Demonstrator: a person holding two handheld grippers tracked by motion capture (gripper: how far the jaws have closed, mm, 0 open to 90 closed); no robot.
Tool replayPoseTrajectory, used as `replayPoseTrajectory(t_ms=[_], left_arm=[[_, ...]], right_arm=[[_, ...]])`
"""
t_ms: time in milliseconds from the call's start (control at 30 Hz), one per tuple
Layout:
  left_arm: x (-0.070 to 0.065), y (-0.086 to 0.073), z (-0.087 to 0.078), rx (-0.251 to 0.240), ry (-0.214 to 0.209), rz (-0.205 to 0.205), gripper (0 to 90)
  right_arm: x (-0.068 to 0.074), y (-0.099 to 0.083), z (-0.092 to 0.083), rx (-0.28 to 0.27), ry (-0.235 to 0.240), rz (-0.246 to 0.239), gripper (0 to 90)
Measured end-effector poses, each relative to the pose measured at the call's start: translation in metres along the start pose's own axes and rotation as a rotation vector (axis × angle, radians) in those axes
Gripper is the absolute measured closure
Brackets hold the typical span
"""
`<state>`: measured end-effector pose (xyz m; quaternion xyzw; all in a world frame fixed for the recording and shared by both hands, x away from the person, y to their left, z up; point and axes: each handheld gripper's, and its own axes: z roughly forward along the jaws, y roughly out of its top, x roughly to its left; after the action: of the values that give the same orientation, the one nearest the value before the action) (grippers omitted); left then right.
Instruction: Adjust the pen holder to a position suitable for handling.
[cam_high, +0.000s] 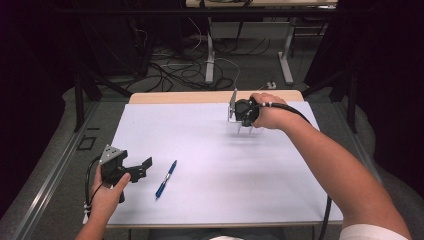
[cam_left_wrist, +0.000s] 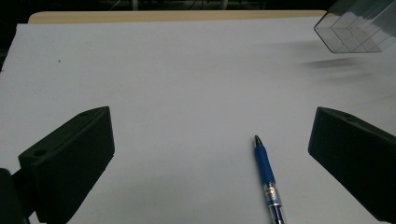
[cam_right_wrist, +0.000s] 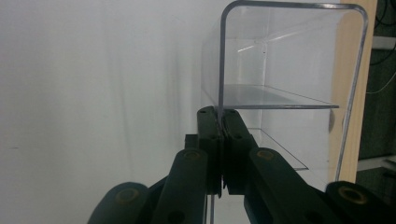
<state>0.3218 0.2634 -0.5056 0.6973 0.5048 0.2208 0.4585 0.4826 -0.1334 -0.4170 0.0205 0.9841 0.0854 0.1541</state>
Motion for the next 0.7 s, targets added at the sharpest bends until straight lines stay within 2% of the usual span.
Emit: replayPoseTrajectory(t_ms=[33,67,267,300,367,400,467,567,700], left_arm=[[0.000,0.000,0.000,0.001,0.000,0.000,0.6],[0.000,0.000,0.000,0.001,0.000,0.000,0.6],[0.000,0.000,0.000,0.002,-0.001,-0.001,0.6],[0.000,0.000,0.000,0.002,-0.001,-0.001,0.7],[0.000,0.000,0.000,0.002,-0.001,-0.001,0.7],[0.000,0.000,0.000,0.001,-0.001,-0.002,0.7],[0.000,0.000,0.000,0.001,-0.001,-0.002,0.7],[0.000,0.000,-0.001,0.006,-0.003,-0.002,0.6],[0.000,0.000,-0.001,0.007,-0.003,-0.001,0.6]], right_arm=[[0.004,0.002,0.000,-0.021,-0.012,0.008,88.3],[0.006,0.007,-0.004,0.025,0.013,-0.004,88.3],[0.018,0.023,-0.008,0.018,0.025,-0.013,88.3],[0.022,0.030,-0.009,0.026,0.045,-0.009,88.3],[0.023,0.032,-0.009,0.022,0.053,-0.014,88.2],[0.028,0.039,-0.007,0.012,0.062,-0.025,88.2],[0.029,0.042,-0.008,0.032,0.072,-0.025,88.2],[0.035,0.053,-0.005,0.005,0.094,-0.033,88.1],[0.038,0.064,-0.002,0.025,0.117,-0.054,88.3]])
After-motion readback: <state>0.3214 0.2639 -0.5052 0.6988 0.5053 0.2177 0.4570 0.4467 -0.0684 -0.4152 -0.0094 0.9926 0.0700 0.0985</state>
